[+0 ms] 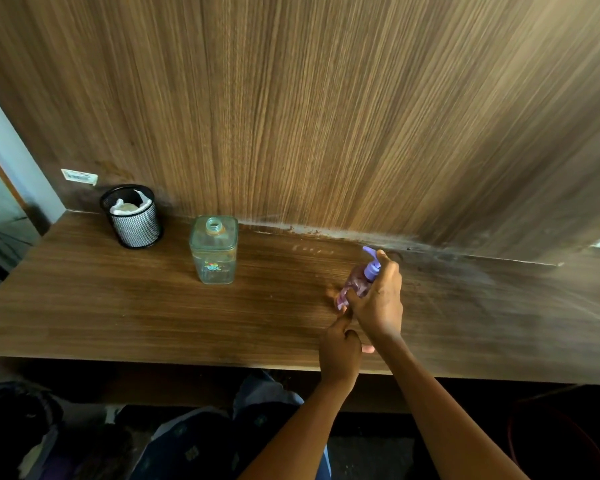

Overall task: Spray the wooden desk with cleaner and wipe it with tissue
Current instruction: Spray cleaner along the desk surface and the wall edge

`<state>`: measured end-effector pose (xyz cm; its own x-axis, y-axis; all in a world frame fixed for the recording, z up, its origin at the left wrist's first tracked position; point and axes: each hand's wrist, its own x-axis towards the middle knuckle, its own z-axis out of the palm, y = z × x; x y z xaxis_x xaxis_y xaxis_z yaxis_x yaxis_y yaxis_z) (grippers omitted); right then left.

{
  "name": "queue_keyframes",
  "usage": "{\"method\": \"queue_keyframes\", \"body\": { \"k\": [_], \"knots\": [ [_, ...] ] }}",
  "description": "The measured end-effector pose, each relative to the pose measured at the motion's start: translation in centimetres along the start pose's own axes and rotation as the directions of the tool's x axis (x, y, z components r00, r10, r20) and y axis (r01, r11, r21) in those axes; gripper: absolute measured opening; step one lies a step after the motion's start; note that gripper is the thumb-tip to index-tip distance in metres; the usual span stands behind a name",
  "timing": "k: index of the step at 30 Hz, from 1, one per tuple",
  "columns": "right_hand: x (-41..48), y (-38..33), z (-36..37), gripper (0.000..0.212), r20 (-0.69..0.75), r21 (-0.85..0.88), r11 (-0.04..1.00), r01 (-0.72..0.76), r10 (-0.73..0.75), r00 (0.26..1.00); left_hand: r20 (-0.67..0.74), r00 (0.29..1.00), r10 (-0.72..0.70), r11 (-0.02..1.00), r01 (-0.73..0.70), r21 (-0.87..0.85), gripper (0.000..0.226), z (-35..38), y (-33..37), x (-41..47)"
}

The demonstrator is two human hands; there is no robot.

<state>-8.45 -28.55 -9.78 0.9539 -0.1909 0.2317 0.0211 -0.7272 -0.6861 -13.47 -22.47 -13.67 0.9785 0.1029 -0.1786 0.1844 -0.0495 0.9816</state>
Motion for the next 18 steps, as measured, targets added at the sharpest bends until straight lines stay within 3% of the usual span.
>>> {"method": "queue_keyframes", "body": {
  "k": [12, 18],
  "knots": [
    [-0.8, -0.1, 1.0, 0.089, -0.07, 0.02, 0.999, 0.042, -0.041, 0.997, -0.024, 0.999, -0.028, 0.998, 0.026, -0.055, 0.028, -0.1, 0.4, -0.4],
    [-0.5, -0.6, 0.2, 0.098, -0.018, 0.036, 0.999, 0.032, -0.031, 0.999, -0.054, 0.998, -0.022, 0.999, 0.02, -0.04, 0.032, -0.1, 0.5, -0.1]
  ]
}}
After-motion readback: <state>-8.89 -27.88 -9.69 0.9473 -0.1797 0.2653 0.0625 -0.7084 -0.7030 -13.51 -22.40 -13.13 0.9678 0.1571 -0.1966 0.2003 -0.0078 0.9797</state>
